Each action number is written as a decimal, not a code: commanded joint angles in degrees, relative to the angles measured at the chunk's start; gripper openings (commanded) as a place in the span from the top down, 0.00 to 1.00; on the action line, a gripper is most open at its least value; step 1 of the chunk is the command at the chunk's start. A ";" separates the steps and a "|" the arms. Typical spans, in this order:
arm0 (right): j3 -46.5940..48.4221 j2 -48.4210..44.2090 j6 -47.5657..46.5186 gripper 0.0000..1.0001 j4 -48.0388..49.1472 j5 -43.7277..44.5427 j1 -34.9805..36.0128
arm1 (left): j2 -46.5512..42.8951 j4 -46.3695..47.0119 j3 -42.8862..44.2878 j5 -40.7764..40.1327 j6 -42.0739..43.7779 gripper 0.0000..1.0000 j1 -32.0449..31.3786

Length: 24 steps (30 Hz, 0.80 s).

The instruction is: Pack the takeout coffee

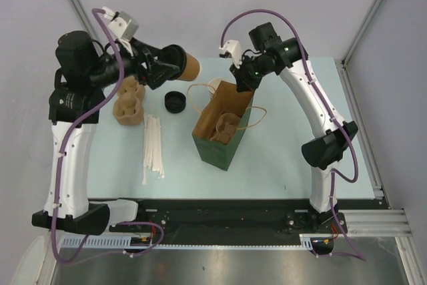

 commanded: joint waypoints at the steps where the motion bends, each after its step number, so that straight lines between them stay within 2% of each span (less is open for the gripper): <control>1: 1.76 -3.03 3.97 1.00 1.96 1.70 1.48 | -0.05 -5.33 6.09 2.16 6.00 0.45 -8.07; 5: 2.11 -3.38 7.14 1.00 3.02 2.49 2.01 | 0.13 -6.39 4.87 -0.48 7.77 0.45 -17.20; 10: 2.20 -3.91 11.01 1.00 3.20 2.41 2.19 | 1.09 -8.58 -0.84 -9.35 13.99 0.45 -27.39; 17: 0.63 -6.63 12.59 1.00 3.98 -2.86 2.45 | 2.67 -3.58 -8.40 -20.07 18.22 0.46 -32.78; 24: -3.68 -9.36 14.69 1.00 5.65 -3.04 4.03 | 3.55 1.86 -15.69 -28.86 21.82 0.47 -35.24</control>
